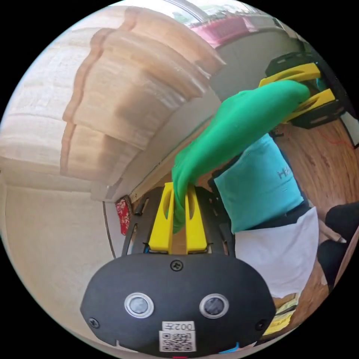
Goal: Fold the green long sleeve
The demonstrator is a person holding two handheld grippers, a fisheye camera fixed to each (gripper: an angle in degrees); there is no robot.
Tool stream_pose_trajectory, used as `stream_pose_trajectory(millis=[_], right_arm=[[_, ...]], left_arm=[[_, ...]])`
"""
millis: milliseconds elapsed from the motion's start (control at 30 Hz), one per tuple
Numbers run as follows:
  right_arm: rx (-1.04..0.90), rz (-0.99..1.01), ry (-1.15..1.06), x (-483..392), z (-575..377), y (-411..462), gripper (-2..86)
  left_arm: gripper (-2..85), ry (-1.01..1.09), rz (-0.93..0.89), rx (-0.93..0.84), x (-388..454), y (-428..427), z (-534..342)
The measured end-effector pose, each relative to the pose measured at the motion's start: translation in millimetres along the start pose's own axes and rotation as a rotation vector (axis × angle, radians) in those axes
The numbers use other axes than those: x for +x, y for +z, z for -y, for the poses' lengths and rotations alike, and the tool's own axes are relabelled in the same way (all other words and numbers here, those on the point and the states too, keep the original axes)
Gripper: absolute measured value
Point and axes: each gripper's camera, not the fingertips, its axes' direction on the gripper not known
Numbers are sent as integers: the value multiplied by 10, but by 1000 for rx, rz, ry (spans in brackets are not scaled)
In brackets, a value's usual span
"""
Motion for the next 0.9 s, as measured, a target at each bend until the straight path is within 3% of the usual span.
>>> stream_pose_trajectory(millis=[133, 233, 467, 900], right_arm=[[-97, 207, -71, -315, -439, 603, 108], [-65, 198, -114, -367, -618, 746, 104], [-38, 267, -74, 9, -768, 858, 101], [-112, 491, -28, 420, -1148, 1390, 121]], left_arm=[[42, 104, -127, -95, 366, 569, -82], [40, 88, -203, -82, 326, 731, -233], [43, 87, -283, 8, -321, 704, -288], [100, 41, -525, -62, -1434, 1184, -347]])
